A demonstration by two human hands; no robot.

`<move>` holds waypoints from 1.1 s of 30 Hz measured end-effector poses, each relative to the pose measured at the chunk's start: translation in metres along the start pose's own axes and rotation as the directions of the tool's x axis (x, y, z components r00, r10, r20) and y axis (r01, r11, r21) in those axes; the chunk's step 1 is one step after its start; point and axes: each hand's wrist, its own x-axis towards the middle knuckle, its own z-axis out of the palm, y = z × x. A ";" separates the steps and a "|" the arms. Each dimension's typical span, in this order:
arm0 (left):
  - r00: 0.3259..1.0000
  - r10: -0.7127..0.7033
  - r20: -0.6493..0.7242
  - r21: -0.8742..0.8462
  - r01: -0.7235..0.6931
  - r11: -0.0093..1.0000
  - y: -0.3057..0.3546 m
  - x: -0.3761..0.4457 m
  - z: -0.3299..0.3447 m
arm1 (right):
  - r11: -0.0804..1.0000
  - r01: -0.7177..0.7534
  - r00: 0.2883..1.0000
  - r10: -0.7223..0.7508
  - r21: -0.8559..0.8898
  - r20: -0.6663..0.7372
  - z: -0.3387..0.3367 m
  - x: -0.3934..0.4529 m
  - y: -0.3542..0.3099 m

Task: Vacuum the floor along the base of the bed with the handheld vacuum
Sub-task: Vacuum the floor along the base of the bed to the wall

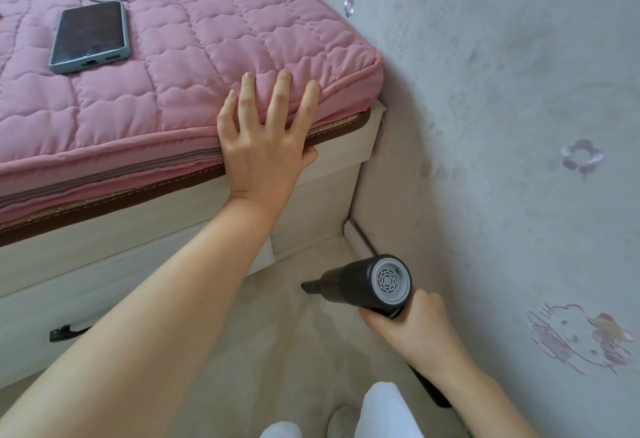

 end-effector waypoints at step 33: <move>0.995 -0.022 0.095 -0.016 0.023 1.000 0.001 0.002 -0.008 | 0.982 -0.144 0.976 0.121 -0.119 -0.180 -0.025 0.000 0.016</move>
